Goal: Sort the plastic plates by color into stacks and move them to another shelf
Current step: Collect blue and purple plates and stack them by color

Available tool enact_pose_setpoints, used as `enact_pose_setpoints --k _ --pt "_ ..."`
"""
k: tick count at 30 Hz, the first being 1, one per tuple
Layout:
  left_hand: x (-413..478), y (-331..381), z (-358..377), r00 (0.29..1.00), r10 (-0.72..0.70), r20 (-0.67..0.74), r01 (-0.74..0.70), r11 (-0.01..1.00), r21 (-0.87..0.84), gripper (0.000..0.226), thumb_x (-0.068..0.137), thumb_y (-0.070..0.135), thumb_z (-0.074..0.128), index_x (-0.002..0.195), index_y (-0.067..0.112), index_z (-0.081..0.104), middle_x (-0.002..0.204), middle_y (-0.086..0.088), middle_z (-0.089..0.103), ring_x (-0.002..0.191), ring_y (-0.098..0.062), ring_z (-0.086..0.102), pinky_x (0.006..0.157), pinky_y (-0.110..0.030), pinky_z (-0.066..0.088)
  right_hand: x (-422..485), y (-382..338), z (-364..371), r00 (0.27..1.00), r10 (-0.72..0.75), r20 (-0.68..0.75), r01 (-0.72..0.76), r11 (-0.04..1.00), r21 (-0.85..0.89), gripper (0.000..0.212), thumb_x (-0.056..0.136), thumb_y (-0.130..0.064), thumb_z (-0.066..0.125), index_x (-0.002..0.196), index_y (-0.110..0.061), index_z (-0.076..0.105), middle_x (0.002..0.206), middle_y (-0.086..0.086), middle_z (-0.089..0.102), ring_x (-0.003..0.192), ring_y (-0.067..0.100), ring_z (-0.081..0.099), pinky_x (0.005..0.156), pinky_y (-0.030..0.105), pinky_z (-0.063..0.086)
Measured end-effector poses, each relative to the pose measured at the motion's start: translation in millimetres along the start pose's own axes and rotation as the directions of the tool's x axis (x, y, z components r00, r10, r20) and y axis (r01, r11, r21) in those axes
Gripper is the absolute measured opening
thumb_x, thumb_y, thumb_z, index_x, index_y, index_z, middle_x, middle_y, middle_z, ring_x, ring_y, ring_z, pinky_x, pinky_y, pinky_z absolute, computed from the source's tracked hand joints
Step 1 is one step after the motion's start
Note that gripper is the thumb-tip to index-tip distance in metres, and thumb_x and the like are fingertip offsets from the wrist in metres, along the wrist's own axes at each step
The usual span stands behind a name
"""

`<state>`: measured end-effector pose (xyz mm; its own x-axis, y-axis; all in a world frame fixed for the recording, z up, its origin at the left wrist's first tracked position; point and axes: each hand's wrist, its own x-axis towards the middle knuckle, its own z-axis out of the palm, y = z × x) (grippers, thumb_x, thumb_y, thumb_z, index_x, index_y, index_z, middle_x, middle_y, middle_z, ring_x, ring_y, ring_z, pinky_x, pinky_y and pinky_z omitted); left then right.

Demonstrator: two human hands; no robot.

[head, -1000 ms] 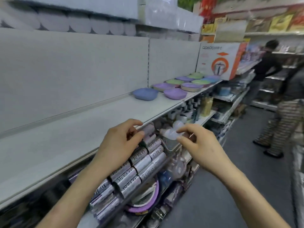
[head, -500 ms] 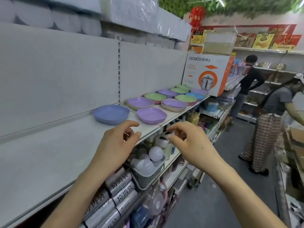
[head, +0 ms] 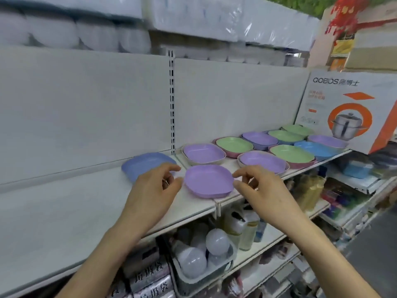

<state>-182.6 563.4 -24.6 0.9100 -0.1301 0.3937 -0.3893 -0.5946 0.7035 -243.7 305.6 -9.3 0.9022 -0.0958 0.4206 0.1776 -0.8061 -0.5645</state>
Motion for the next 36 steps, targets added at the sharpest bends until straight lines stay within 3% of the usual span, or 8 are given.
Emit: enact_pose_setpoints --k 9,15,19,22,26,31,34,36 --pt "6.2 -23.5 -11.6 0.946 -0.177 -0.271 0.245 0.939 0.242 0.02 0.096 0.037 0.061 0.115 0.035 0.066 0.099 0.012 0.056 0.084 -0.003 0.059 0.079 -0.034 0.047 102.5 55.2 18.9 0.985 -0.133 0.113 0.129 0.991 0.038 0.011 0.095 -0.03 0.066 0.105 -0.032 0.069 0.09 -0.013 0.061 0.081 0.0 0.057 0.066 0.017 0.038" --pt "23.1 -37.9 -14.5 0.905 -0.347 -0.245 0.413 0.855 0.314 0.036 0.097 0.047 0.055 0.13 0.035 0.058 0.123 0.002 0.046 0.103 -0.021 0.061 0.086 -0.038 0.05 157.2 76.2 35.2 0.976 -0.155 0.152 0.173 0.978 -0.114 0.011 0.093 -0.025 0.063 0.101 -0.024 0.07 0.088 -0.007 0.064 0.086 0.017 0.059 0.069 0.032 0.04" --pt "39.8 -43.7 -14.6 0.875 -0.445 -0.188 0.483 0.786 0.386 0.043 0.098 0.056 0.047 0.136 0.035 0.054 0.125 -0.003 0.048 0.113 -0.027 0.057 0.093 -0.042 0.05 183.1 82.5 43.6 0.969 -0.124 0.212 0.172 0.958 -0.228 0.008 0.09 -0.025 0.06 0.094 -0.023 0.067 0.086 -0.006 0.065 0.084 0.021 0.06 0.059 0.028 0.037" --pt "48.1 -45.4 -14.3 0.86 -0.485 -0.159 0.501 0.742 0.447 0.041 0.097 0.061 0.043 0.121 0.032 0.06 0.117 -0.001 0.058 0.106 -0.025 0.059 0.091 -0.043 0.052 195.8 83.3 49.4 0.967 -0.109 0.231 0.173 0.945 -0.277 0.008 0.09 -0.024 0.058 0.095 -0.022 0.064 0.088 -0.004 0.067 0.084 0.023 0.061 0.055 0.024 0.034" --pt "54.3 -48.8 -12.6 0.851 -0.502 -0.153 0.511 0.723 0.465 0.036 0.093 0.048 0.053 0.098 0.017 0.069 0.097 -0.001 0.067 0.087 -0.021 0.064 0.079 -0.037 0.053 207.2 77.7 56.0 0.962 -0.092 0.259 0.18 0.924 -0.338 0.013 0.09 -0.024 0.055 0.098 -0.017 0.062 0.086 0.004 0.067 0.08 0.027 0.062 0.068 0.035 0.053" --pt "56.4 -52.7 -17.8 0.846 -0.505 -0.174 0.522 0.712 0.47 0.018 0.084 0.03 0.055 0.082 0.012 0.057 0.082 -0.002 0.06 0.075 -0.025 0.06 0.062 -0.03 0.041 215.6 65.7 66.0 0.946 -0.08 0.314 0.196 0.913 -0.358 0.019 0.084 -0.028 0.064 0.097 -0.014 0.06 0.087 0.005 0.064 0.078 0.029 0.061 0.073 0.041 0.056" --pt "53.0 -56.9 -25.4 0.847 -0.485 -0.217 0.529 0.732 0.429 0.022 0.082 0.032 0.05 0.088 0.015 0.063 0.089 -0.001 0.064 0.09 -0.032 0.065 0.069 -0.033 0.047 217.8 60.6 75.6 0.935 -0.075 0.347 0.195 0.926 -0.323 0.028 0.079 -0.028 0.072 0.101 -0.015 0.06 0.088 0.004 0.063 0.081 0.029 0.061 0.074 0.042 0.056" --pt "50.6 -58.0 -31.8 0.843 -0.473 -0.255 0.538 0.737 0.409 0.037 0.086 0.034 0.05 0.117 0.029 0.07 0.121 0.003 0.068 0.11 -0.031 0.063 0.085 -0.037 0.051 218.1 59.4 81.3 0.928 -0.08 0.364 0.187 0.945 -0.268 0.033 0.078 -0.024 0.075 0.105 -0.016 0.058 0.09 0.004 0.064 0.085 0.028 0.061 0.074 0.04 0.054"
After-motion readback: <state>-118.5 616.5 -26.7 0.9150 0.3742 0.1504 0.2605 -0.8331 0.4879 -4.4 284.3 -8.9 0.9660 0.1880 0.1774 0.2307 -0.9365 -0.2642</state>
